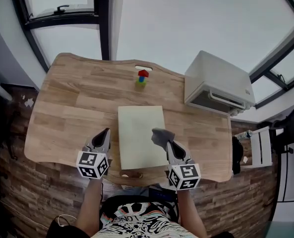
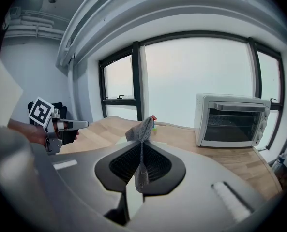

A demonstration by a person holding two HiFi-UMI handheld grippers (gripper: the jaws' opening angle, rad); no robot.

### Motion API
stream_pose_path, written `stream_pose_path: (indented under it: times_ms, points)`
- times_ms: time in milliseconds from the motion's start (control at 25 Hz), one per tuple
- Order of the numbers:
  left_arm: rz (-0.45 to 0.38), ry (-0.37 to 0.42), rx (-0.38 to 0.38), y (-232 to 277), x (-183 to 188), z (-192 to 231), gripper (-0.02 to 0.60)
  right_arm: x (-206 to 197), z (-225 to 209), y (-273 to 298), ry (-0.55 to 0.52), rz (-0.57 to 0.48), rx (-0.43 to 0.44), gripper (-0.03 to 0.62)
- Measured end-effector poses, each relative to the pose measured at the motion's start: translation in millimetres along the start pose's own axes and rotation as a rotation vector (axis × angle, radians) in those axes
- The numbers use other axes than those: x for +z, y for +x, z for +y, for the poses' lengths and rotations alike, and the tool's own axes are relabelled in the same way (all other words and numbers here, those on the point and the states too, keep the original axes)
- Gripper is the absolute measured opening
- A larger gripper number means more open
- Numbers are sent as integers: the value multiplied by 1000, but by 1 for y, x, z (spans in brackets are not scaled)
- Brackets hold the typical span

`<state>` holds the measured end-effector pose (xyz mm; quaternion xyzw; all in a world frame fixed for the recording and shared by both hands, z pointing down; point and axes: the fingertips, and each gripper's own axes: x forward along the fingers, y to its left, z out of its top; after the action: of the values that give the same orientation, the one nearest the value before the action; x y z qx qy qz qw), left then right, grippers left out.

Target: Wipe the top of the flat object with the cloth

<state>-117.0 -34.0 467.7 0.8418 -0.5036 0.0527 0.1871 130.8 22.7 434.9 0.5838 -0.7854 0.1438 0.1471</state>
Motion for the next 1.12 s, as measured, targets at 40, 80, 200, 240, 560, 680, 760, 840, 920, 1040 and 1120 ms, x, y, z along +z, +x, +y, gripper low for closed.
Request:
stream_pose_path:
  times_ms: [40, 80, 200, 240, 560, 680, 760, 840, 920, 1040, 1120]
  points:
    - [0, -6, 0, 3, 0, 0, 57, 2, -2, 3, -7, -2, -2, 11]
    - [1, -12, -1, 6, 0, 1, 57, 3, -3, 7, -14, -3, -6, 12]
    - [7, -20, 5, 15, 0, 3, 57, 6, -5, 18, -47, -1, -3, 12]
    - [9, -24, 10, 17, 0, 4, 57, 5, -5, 21, -62, 2, 2, 11]
    - [81, 13, 65, 40, -19, 11, 57, -16, -17, 41, -67, 36, 32, 12]
    - [97, -9, 74, 42, -28, 16, 57, -23, -21, 45, -58, 49, 33, 12]
    - [105, -40, 87, 44, -34, 19, 57, -26, -24, 45, -54, 58, 36, 12]
    - [120, -59, 96, 49, -42, 22, 57, -30, -30, 46, -55, 72, 35, 12]
    - [138, -73, 104, 52, -50, 23, 57, -35, -35, 49, -53, 86, 35, 12]
    - [164, -93, 92, 57, -62, 22, 58, -43, -38, 54, -50, 109, 41, 12]
    - [185, -92, 81, 62, -68, 20, 58, -49, -39, 58, -51, 127, 45, 12]
